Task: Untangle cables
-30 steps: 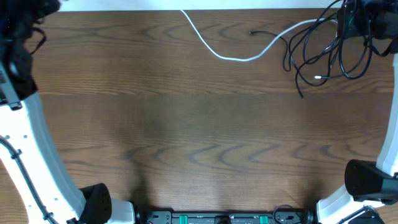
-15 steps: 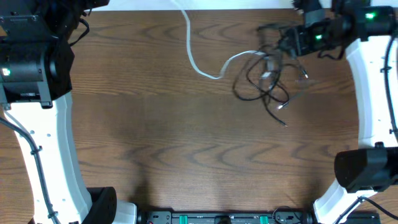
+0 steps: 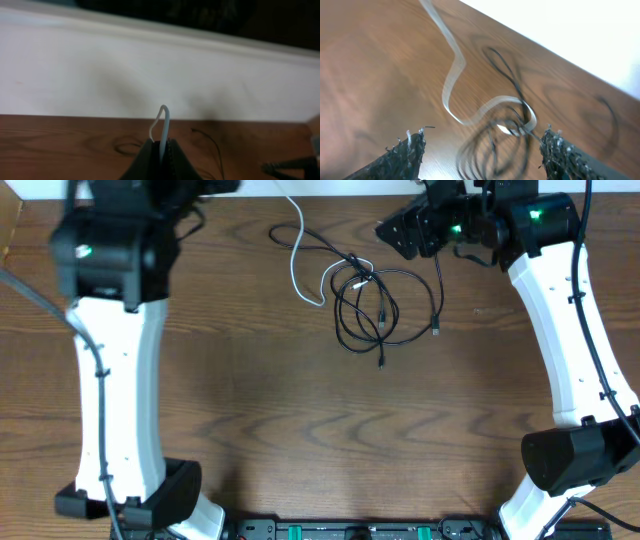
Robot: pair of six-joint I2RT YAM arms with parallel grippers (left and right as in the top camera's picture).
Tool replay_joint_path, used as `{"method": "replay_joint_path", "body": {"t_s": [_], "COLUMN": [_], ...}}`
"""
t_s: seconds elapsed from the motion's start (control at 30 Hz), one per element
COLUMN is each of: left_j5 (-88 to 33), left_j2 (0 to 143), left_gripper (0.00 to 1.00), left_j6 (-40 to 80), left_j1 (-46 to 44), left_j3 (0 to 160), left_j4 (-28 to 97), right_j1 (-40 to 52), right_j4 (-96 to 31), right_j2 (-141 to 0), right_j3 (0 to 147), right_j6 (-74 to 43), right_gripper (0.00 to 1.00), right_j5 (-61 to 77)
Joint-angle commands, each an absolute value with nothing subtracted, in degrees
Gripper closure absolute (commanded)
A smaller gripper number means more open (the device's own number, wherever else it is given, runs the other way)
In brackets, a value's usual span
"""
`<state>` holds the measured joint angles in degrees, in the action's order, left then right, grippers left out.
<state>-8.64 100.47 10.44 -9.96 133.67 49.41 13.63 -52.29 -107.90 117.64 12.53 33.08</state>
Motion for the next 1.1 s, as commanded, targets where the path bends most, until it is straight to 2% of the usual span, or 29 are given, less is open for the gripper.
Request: {"method": "replay_joint_path", "body": {"t_s": [0.0, 0.33, 0.4, 0.5, 0.53, 0.6, 0.63, 0.67, 0.7, 0.77, 0.93, 1.07], "left_j5": [-8.3, -8.3, -7.7, -5.8, -5.7, -5.7, -5.7, -5.7, -5.8, -5.7, -5.8, -5.7], "left_j2": [101.1, 98.7, 97.9, 96.2, 95.7, 95.4, 95.2, 95.1, 95.1, 95.0, 94.6, 94.0], "left_gripper": [0.93, 0.93, 0.93, 0.93, 0.93, 0.93, 0.93, 0.93, 0.93, 0.93, 0.93, 0.93], "left_j6": [9.7, 7.7, 7.2, 7.0, 7.0, 7.1, 7.1, 7.1, 7.1, 7.1, 6.5, 6.4], "left_j1": [-13.6, -26.2, -27.6, -28.1, -28.1, -28.1, -28.1, -28.1, -28.1, -28.1, -28.1, -29.8], "left_j3": [134.9, 138.8, 139.9, 140.4, 140.4, 140.4, 140.4, 140.4, 140.4, 140.4, 140.4, 140.4], "left_j4": [48.0, 50.3, 50.6, 52.1, 52.3, 52.4, 52.4, 52.5, 52.6, 53.2, 53.8, 53.8], "right_j1": [14.6, 17.3, 17.3, 17.2, 17.2, 17.3, 17.3, 17.3, 17.3, 17.3, 17.1, 17.3], "right_j4": [-50.7, -49.0, -48.2, -47.5, -47.1, -46.9, -46.9, -46.9, -46.8, -45.6, -43.7, -43.5], "right_j2": [-106.6, -106.6, -106.6, -106.6, -106.6, -106.6, -106.6, -106.6, -106.6, -106.6, -106.6, -106.6], "right_j3": [118.5, 118.5, 118.5, 118.5, 118.5, 118.5, 118.5, 118.5, 118.5, 118.5, 118.5, 118.5], "right_j6": [12.0, 13.0, 13.0, 13.0, 12.9, 12.9, 12.9, 12.9, 12.9, 12.9, 13.7, 18.2], "right_gripper": [0.29, 0.41, 0.59, 0.62, 0.76, 0.89, 0.87, 0.7, 0.59, 0.49, 0.42, 0.41], "right_j5": [41.1, 41.1, 41.1, 41.1, 41.1, 41.1, 41.1, 41.1, 41.1, 40.6, 40.5, 40.4]}}
